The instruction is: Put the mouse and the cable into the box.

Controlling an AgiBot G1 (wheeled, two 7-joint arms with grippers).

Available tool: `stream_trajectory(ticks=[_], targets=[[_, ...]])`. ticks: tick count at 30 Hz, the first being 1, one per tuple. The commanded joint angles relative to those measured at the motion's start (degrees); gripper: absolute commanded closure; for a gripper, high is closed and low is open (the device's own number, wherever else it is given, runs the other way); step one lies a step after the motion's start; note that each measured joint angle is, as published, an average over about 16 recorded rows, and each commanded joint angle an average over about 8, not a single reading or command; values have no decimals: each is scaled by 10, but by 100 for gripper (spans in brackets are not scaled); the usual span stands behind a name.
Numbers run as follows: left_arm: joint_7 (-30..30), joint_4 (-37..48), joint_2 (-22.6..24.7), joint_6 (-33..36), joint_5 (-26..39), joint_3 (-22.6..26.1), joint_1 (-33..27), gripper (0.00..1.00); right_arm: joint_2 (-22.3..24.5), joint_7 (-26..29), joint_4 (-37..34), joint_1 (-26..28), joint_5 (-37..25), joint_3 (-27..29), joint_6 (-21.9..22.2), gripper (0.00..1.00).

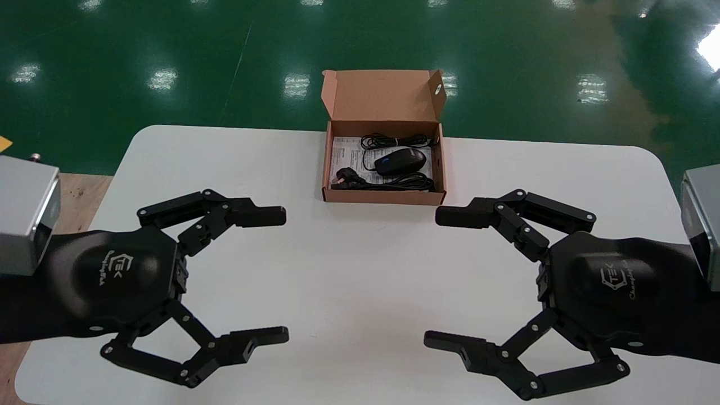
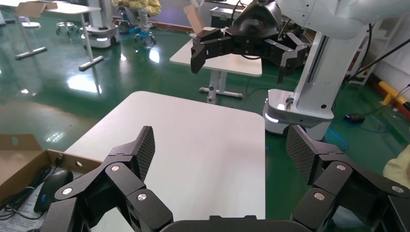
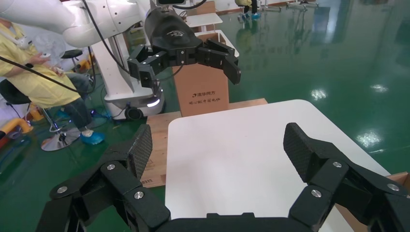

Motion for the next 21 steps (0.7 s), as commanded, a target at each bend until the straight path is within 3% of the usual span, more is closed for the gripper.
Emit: stream_trajectory(ticks=[1,21], targets=[[0,1,1,-1,0,1,-1,0,0,-1,-2,1,-1,-1,1,0],[1,5,4,-5,-1,4,-3,0,-1,-2,-7,5,-4,-3,2,0]])
